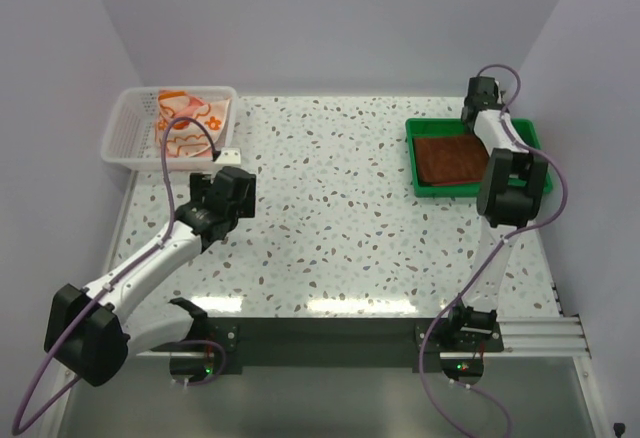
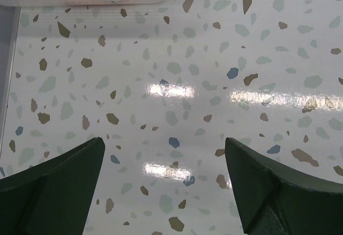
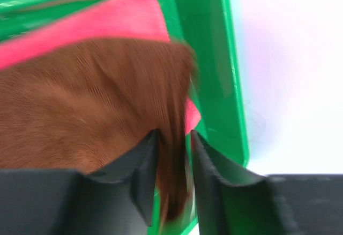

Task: Fold and stack the towels
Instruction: Neatly place the folded towel into the bin, then grab crumpled towel

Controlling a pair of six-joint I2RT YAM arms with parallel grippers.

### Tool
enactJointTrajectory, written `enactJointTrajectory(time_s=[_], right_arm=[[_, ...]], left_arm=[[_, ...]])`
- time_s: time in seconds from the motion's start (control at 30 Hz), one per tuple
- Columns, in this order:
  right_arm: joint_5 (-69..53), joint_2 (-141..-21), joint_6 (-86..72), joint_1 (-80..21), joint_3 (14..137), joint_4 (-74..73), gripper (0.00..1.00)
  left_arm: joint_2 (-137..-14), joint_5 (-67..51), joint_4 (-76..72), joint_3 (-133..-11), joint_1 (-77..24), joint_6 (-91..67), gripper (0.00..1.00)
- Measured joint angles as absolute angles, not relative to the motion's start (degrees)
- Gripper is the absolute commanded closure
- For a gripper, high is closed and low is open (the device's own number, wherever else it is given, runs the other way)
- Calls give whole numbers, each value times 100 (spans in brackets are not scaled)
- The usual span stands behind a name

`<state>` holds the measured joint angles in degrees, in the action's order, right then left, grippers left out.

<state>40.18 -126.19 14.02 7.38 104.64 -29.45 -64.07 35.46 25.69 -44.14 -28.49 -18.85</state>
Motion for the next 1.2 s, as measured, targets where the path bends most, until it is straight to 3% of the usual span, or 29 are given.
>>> enactJointTrajectory(time_s=[0.33,0.5,0.63,0.87,1.0,1.2], right_arm=[[4882,-12645,565,895,10739,-3098,36],[4305,-11915,32,797,10442,-3441,5],[3747,-10892,-309,167,10003,-3732,1],[2287,-9546,-834,-1745,8949,-3828,1],[1452,-9264,-1002,-2344,8141,-3728,1],[325,-9118,-1160,-2753,7113,-3402,1]], left_arm=[[-6482,3540,2567,-4414,-2751,-1887,0],[-6578,3444,2567,-4436,-2670,-1894,0],[-6908,3299,2742,-4829,-2521,-1962,0],[-8012,3006,2882,-6657,-1594,-2152,0],[-9008,2786,2842,-7747,-674,-2359,0],[-10298,2333,2740,-8943,298,-2840,11]])
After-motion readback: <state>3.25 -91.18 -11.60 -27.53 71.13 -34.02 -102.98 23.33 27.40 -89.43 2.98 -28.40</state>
